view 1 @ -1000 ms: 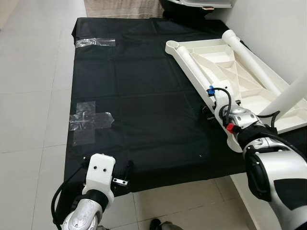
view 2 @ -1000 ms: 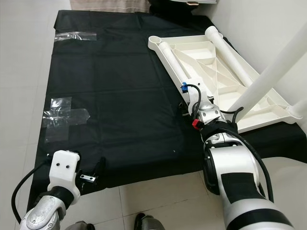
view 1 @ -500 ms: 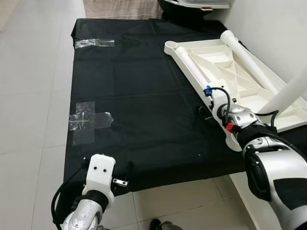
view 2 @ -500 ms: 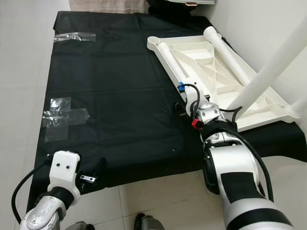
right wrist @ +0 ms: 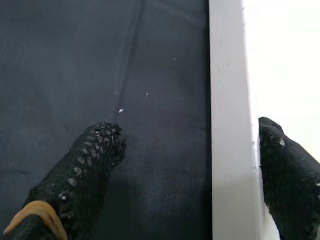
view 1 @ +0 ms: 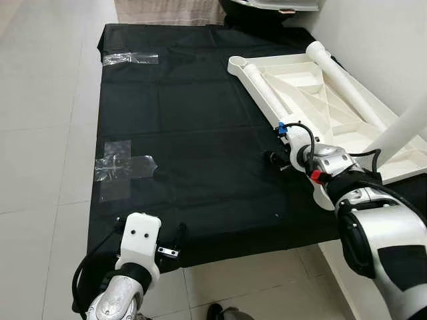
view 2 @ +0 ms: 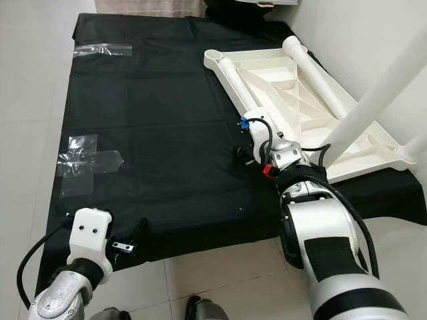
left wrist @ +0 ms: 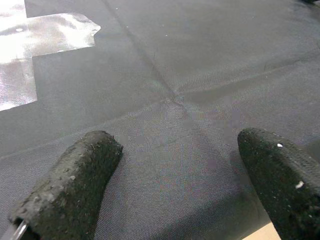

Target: Building children table

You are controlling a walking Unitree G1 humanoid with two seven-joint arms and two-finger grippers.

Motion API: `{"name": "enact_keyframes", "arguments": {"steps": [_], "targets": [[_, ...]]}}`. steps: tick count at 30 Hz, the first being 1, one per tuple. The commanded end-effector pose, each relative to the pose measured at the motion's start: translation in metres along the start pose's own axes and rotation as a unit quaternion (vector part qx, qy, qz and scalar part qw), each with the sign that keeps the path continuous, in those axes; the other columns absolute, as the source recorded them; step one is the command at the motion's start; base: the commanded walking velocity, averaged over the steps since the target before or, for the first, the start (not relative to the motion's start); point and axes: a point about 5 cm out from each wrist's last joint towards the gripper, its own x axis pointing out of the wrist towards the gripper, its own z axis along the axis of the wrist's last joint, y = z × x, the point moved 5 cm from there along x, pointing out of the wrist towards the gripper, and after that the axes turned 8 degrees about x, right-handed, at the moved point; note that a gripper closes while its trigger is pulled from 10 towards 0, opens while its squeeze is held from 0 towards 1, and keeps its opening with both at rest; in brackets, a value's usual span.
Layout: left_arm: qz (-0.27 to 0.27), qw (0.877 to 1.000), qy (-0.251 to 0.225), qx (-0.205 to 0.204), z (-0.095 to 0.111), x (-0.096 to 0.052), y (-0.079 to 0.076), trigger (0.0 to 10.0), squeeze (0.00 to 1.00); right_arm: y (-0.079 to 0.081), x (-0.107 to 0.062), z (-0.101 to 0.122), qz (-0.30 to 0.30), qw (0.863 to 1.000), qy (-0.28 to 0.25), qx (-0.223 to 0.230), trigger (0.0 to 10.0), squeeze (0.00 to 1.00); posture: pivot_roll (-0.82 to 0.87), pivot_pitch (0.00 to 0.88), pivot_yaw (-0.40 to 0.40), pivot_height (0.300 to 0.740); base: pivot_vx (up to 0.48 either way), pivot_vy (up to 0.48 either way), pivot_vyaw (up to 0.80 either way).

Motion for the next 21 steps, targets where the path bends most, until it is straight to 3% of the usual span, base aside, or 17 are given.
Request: {"name": "enact_keyframes", "arguments": {"steps": [1,6,7,14,21], "targets": [[-0.007,1.000,0.020,-0.012,-0.009,-0.001,-0.005,10.0,0.00,0.005,0.003,-0.022,0.015,0.999,0.044,0.005,10.0,0.00,0.09,0.211,-0.160,0.740,0.000,0.000,0.00],[-0.005,1.000,0.019,-0.010,-0.008,-0.002,-0.004,10.0,0.00,0.014,0.002,-0.032,0.057,0.995,0.077,-0.031,10.0,0.00,0.10,0.212,-0.164,0.740,0.000,0.000,0.00],[-0.005,1.000,0.020,-0.009,-0.008,-0.002,-0.004,10.0,0.00,0.016,0.002,-0.033,0.064,0.994,0.083,-0.043,0.0,0.00,0.10,0.213,-0.162,0.740,0.000,0.000,0.00],[-0.004,1.000,0.020,-0.008,-0.008,-0.002,-0.004,10.0,0.00,0.021,0.002,-0.033,0.082,0.990,0.088,-0.076,0.0,0.00,0.10,0.214,-0.164,0.740,0.000,0.000,0.00],[-0.004,1.000,0.021,-0.009,-0.008,-0.002,-0.004,10.0,0.00,0.029,0.000,-0.013,0.114,0.989,0.055,-0.082,0.0,0.00,0.10,0.216,-0.162,0.740,0.000,0.000,0.00]]}}
